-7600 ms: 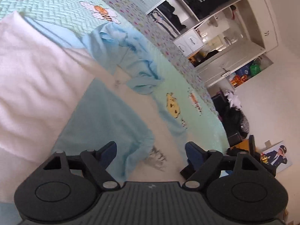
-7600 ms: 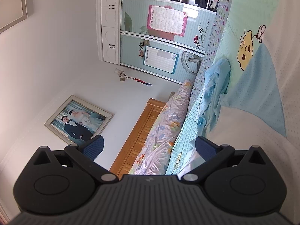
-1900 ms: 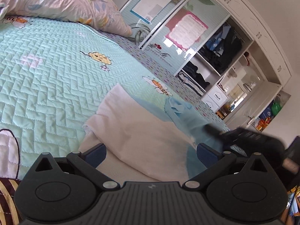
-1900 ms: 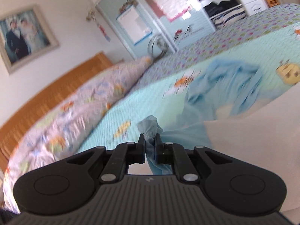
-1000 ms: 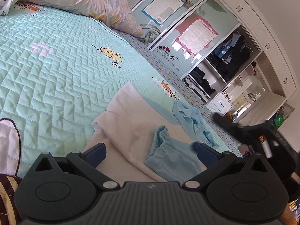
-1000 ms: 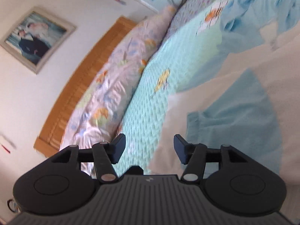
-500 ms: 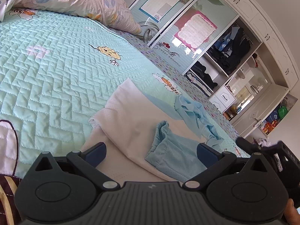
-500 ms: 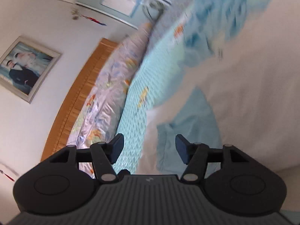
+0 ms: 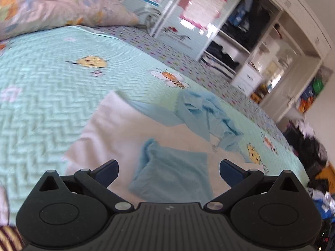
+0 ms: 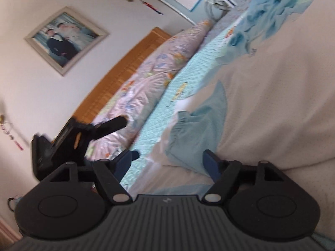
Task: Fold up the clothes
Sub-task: 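Lift the open right gripper away from the jacket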
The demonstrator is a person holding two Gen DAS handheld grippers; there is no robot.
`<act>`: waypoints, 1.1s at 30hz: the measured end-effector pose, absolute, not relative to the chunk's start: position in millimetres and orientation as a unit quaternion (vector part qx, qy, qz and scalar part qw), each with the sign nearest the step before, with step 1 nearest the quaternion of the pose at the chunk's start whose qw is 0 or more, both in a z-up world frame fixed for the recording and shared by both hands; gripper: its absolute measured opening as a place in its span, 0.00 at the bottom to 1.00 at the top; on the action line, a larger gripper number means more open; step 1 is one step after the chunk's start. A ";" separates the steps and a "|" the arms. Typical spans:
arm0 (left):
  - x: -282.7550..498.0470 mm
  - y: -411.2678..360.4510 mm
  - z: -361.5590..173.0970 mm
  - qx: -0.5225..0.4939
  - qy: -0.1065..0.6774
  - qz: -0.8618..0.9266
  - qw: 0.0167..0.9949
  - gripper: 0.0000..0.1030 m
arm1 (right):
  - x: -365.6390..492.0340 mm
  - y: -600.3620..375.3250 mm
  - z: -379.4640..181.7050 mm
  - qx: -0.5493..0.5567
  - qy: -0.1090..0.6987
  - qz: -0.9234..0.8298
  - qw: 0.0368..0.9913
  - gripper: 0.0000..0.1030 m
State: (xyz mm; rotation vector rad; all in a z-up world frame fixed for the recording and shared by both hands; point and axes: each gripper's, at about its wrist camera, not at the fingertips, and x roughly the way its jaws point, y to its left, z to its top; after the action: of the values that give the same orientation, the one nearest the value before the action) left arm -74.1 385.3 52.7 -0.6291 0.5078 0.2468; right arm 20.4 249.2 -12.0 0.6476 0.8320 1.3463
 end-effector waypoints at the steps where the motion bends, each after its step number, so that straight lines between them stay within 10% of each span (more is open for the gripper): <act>1: -60.6 386.8 53.9 -0.322 0.259 0.080 0.907 0.99 | 24.1 248.9 -14.5 0.303 0.367 0.602 0.641 0.78; 10: 41.1 413.7 12.6 -0.349 0.392 0.036 0.850 0.94 | 38.1 237.3 -22.5 0.369 0.368 0.625 0.582 0.82; 23: 43.7 403.1 32.9 -0.337 0.353 0.010 0.873 0.99 | 35.2 234.1 -24.1 0.376 0.369 0.628 0.573 0.83; 27: 52.4 399.9 12.2 -0.274 0.382 0.066 0.880 0.82 | 35.7 232.9 -25.7 0.380 0.369 0.628 0.570 0.83; 33: 37.3 397.5 37.4 -0.254 0.351 0.068 0.899 0.94 | 35.6 232.4 -26.2 0.380 0.369 0.628 0.570 0.84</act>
State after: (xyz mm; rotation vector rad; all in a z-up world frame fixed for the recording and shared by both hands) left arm 37.3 397.5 37.4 -0.5254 0.7259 0.1411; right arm 35.6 232.4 -26.2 0.8919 0.8663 1.4746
